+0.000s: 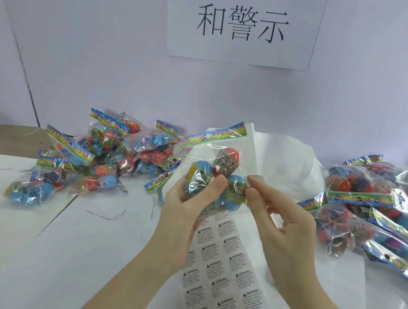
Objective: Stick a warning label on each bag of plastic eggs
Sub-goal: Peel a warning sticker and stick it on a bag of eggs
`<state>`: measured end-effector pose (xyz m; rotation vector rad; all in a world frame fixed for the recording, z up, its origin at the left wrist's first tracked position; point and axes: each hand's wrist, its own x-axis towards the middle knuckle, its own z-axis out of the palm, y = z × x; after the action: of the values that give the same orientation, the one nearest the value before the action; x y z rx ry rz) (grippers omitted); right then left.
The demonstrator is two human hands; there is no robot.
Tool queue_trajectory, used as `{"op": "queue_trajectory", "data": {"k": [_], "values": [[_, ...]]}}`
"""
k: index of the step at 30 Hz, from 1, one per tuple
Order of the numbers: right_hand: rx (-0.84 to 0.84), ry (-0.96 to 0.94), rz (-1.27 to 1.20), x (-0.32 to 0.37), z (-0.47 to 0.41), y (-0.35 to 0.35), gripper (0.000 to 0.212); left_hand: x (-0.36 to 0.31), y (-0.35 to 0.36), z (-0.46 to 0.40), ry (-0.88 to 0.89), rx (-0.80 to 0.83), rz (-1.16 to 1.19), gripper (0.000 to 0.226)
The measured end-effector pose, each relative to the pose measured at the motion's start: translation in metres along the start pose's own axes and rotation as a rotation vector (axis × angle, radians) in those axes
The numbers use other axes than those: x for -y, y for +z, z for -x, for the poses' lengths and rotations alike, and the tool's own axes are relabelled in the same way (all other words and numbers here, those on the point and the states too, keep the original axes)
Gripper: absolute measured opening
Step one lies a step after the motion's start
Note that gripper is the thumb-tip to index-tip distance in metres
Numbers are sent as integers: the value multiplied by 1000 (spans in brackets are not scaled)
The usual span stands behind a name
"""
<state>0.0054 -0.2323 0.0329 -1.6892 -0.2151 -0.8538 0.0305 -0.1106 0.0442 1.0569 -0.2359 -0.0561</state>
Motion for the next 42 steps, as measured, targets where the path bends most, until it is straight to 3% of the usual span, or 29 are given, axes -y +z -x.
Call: {"op": "queue_trajectory", "data": {"k": [5, 7, 13, 15, 19, 22, 26, 29, 31, 34, 38, 42], "values": [[-70, -85, 48, -1, 0, -2, 19, 3, -2, -1, 28, -10, -74, 50], [-74, -105, 89, -1, 0, -2, 29, 3, -2, -1, 18, -15, -75, 47], [-93, -199, 301, 3, -1, -2, 26, 1, 0, 1, -21, -8, -76, 27], [-93, -115, 174, 3, -1, -3, 28, 0, 0, 1, -25, 10, -66, 26], [-49, 259, -227, 7, -7, -7, 31, -3, -1, 2, -68, 73, -62, 24], [-88, 338, -175, 1, -9, -9, 27, -3, 0, 2, -169, 98, 37, 39], [-173, -58, 265, 2, -5, -6, 11, -2, 3, 0, -313, 48, 175, 40], [-94, -392, 507, 1, 2, -1, 33, 0, 2, 1, -293, 61, 163, 31], [-31, -510, 631, -1, 7, 3, 35, 1, 1, 1, -270, 79, 178, 26], [-8, -539, 669, -8, 7, 2, 27, 1, 1, 0, -243, 50, 237, 21], [-9, -477, 570, -9, 5, 1, 24, 4, 3, -2, -220, -10, 321, 51], [25, -489, 542, -6, 3, -1, 25, 1, 4, -1, -216, -30, 328, 44]]}}
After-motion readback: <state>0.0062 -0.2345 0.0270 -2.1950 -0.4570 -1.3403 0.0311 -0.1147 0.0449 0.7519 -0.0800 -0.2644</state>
